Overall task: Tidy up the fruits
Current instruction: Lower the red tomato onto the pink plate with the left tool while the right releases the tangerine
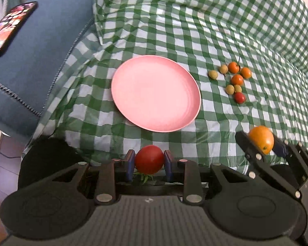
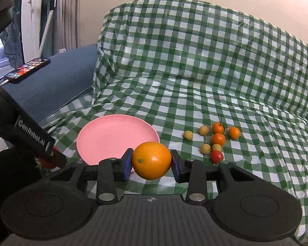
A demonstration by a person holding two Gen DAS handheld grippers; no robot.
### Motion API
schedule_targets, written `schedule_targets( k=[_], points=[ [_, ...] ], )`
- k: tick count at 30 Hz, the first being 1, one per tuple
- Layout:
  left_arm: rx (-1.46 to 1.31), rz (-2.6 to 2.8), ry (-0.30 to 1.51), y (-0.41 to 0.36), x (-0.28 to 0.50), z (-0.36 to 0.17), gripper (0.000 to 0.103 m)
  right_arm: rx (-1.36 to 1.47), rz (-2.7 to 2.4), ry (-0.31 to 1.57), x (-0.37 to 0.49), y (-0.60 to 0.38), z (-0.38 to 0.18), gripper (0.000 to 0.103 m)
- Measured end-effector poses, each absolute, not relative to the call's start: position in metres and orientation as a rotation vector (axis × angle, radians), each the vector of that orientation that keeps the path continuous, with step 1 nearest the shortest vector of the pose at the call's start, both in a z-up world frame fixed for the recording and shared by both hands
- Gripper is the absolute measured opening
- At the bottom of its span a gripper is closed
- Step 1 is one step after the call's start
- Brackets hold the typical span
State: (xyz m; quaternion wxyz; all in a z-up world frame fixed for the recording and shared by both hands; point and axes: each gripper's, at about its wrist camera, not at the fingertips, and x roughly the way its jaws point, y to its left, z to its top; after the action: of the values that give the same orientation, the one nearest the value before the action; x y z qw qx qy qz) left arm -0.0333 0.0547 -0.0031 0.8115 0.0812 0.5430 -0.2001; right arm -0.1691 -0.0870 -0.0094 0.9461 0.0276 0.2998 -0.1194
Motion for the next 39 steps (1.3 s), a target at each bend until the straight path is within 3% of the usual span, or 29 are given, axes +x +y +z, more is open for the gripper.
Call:
schedule_targets(
  k=[27, 39],
  points=[
    [0.136, -0.396, 1.143, 0.034, 0.039, -0.004, 0.033, 0.025, -0.238, 0.669, -0.111, -0.092, -0.028, 0.040],
    [0.184, -0.363, 1.157, 0.015, 0.088, -0.043, 0.033, 0.021, -0.212, 0.743, -0.057, -0.093, -0.059, 0.040]
  ],
)
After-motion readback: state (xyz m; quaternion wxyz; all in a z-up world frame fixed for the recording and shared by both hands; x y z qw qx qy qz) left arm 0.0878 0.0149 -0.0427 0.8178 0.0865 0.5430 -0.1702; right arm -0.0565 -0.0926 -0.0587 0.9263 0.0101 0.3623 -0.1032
